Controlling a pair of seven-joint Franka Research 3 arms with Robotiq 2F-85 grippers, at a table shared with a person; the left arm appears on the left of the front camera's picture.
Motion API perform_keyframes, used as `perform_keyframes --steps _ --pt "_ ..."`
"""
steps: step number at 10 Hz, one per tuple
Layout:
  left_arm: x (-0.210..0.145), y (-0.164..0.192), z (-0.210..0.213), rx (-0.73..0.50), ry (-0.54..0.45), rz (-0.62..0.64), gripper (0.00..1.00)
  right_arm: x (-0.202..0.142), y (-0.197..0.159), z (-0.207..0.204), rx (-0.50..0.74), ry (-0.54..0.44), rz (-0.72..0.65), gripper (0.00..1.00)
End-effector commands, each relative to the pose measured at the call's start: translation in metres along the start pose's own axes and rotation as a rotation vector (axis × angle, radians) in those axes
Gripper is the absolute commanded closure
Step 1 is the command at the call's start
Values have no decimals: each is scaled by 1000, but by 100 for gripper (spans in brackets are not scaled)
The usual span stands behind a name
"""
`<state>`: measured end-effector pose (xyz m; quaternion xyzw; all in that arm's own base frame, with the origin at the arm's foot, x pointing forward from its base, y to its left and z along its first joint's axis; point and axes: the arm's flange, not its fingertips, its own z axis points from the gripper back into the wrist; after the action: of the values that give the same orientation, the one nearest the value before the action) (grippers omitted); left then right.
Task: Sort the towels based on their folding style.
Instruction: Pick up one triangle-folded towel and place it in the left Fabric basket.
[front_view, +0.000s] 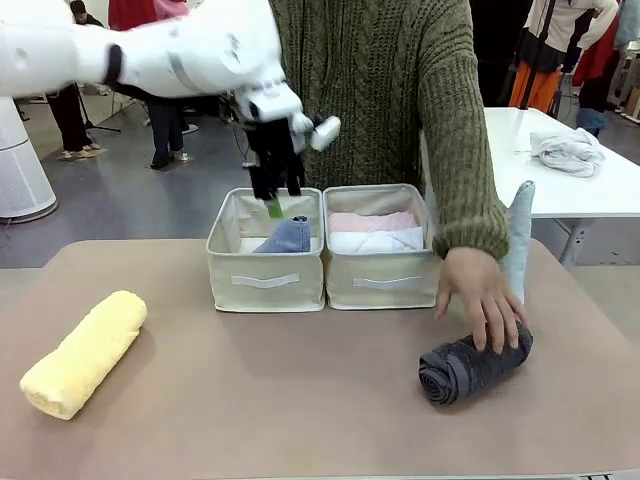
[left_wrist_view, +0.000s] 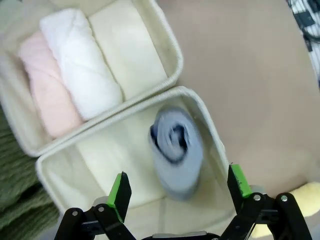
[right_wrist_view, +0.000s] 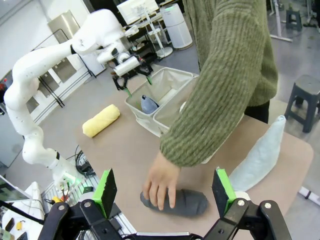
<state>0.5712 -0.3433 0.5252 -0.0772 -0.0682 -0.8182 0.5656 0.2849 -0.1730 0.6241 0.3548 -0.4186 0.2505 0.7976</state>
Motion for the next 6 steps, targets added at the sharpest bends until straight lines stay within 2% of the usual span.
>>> perform_keyframes --steps 1,4,6 --pt "-58 -81 72 105 -162 -23 0 0 -1 -2 20 -28 14 0" --pt "-134 -155 112 232 -271 117 0 0 -1 -2 20 -28 14 0" --pt "-174 -194 121 282 -295 207 0 0 -1 -2 20 -28 14 0"
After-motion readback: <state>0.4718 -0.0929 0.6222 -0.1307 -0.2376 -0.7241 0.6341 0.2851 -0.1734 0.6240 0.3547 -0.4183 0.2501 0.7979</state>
